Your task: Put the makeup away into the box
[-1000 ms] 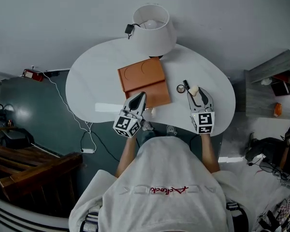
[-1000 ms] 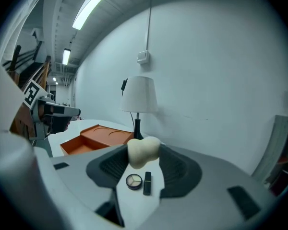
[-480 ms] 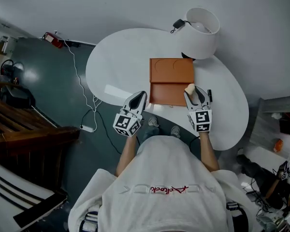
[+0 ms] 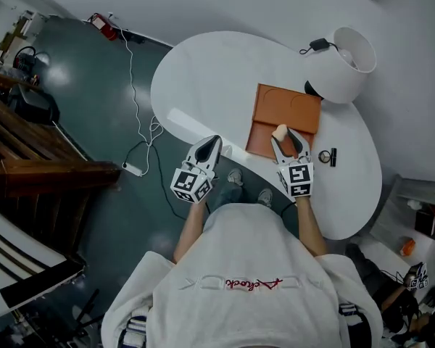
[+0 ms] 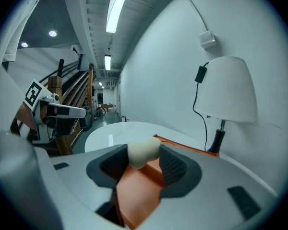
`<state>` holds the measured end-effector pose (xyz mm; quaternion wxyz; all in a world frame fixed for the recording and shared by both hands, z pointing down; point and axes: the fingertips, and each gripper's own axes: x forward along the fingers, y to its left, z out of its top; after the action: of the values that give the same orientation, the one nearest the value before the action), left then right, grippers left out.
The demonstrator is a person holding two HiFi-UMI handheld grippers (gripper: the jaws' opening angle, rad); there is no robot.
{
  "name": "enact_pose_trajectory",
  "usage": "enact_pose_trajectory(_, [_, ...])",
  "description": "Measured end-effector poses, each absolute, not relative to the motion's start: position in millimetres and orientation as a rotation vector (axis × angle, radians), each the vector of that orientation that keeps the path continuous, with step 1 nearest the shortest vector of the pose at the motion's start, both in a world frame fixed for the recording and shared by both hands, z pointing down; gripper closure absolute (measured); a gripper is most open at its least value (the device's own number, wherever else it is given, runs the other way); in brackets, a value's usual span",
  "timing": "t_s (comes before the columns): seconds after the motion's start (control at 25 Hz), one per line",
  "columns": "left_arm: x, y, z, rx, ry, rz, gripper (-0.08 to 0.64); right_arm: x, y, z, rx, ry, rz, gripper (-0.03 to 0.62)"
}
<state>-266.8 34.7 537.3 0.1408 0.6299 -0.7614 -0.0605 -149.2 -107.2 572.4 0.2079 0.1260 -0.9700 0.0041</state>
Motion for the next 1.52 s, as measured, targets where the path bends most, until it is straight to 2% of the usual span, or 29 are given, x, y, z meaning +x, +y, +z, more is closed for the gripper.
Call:
enact_pose_trajectory(0.4, [-275.8, 37.4, 551.2, 1.800, -2.174, -0.175, 0.545, -162.5, -84.5, 612.2, 0.235, -2.618, 0.084, 0.377])
enact_pose_trajectory(0.6, [-275.8, 36.3, 556.1, 1.793, -2.162, -0.175, 0.545, -161.9, -74.2, 641.0, 0.169, -2.536, 0.133, 0.334])
enact_pose_trajectory(1.0, [-270.7, 27.3, 555.0, 1.818, -2.146, -0.166, 0.545, -160.1, -81.0, 632.0, 0.210, -2.568, 0.115, 0.336])
enact_pose_trajectory(1.04, [-269.7, 26.2, 554.6, 1.822, -2.144, -0.166, 0.545, -159.0, -82.4, 630.3, 0.219, -2.573, 0.109, 0.343])
enact_pose_trajectory(1.12, [-267.4, 23.9, 553.5, 1.831, -2.141, -0.164, 0.545, -155.6, -86.6, 625.1, 0.253, -2.587, 0.088, 0.413])
enact_pose_trajectory(1.16, [-266.3, 22.7, 552.6, 1.835, -2.139, -0.163, 0.545, -153.7, -89.0, 622.1, 0.272, -2.595, 0.075, 0.500])
enact_pose_trajectory(1.2, [-265.2, 21.5, 551.7, 1.839, -2.138, -0.164, 0.545, -151.9, -90.5, 620.1, 0.282, -2.599, 0.067, 0.554])
enact_pose_trajectory(1.52, [-254.5, 11.4, 546.5, 1.880, -2.121, -0.160, 0.545, -142.2, -96.5, 612.9, 0.301, -2.606, 0.072, 0.566])
